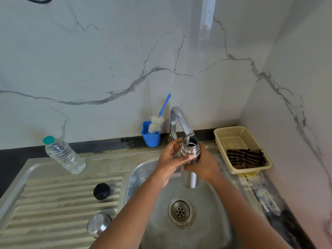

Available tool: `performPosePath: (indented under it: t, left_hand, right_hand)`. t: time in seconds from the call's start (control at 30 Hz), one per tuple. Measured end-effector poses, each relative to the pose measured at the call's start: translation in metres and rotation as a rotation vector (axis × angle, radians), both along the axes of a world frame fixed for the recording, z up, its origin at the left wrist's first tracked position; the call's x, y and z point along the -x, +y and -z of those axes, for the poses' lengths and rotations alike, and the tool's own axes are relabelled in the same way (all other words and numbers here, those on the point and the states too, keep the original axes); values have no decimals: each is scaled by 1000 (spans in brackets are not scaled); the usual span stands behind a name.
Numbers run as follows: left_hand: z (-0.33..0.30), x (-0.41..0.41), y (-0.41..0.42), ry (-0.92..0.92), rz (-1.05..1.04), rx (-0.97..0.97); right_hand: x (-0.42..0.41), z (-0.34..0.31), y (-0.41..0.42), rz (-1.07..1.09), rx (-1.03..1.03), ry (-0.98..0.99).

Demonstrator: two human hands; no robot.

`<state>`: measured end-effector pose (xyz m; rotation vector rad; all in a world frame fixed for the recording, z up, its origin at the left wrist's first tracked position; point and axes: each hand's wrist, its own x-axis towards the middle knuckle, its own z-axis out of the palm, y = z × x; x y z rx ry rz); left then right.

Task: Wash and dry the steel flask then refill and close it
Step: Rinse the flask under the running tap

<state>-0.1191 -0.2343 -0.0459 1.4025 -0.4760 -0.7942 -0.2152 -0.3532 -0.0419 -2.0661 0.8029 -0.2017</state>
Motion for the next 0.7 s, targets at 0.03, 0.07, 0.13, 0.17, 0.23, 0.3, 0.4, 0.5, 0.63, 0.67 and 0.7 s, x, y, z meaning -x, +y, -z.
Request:
performPosePath:
  t: [0.03,0.07,0.13,0.17,0.23,0.3,0.4,0.5,0.63,0.67,0.7]
  left_hand:
    - [0,1,1,-10,4,-4]
    - [0,2,2,-17,5,-4]
    - [1,5,4,-2,-5,7]
    - [1,7,4,12,-6,15]
    - [1,9,5,27,5,17]
    - [0,10,6,36,11,10]
    - [-5,9,7,87,-5,-37]
    - [-5,8,10,44,87,-223]
    - [8,5,13,32,188,-406]
    - [12,5,13,58,188,-406]
    - [17,4,12,88,177,-392]
  right_hand:
    - [0,0,-5,-2,-95,0]
    - [-1,0,-9,-6,-150,3]
    - [-1,-4,-3,10,-92,23]
    - [-1,-5,1,28,9,31]
    - [-1,-2,4,29,94,21]
    - [-1,0,0,10,-41,9]
    - [5,3,-3,37,-387,-13]
    - [16,14,8,81,-594,4]
    - [30,36,21,169,-832,100]
    - [34,41,24,178,-895,115]
    - [37,46,27,189,-945,122]
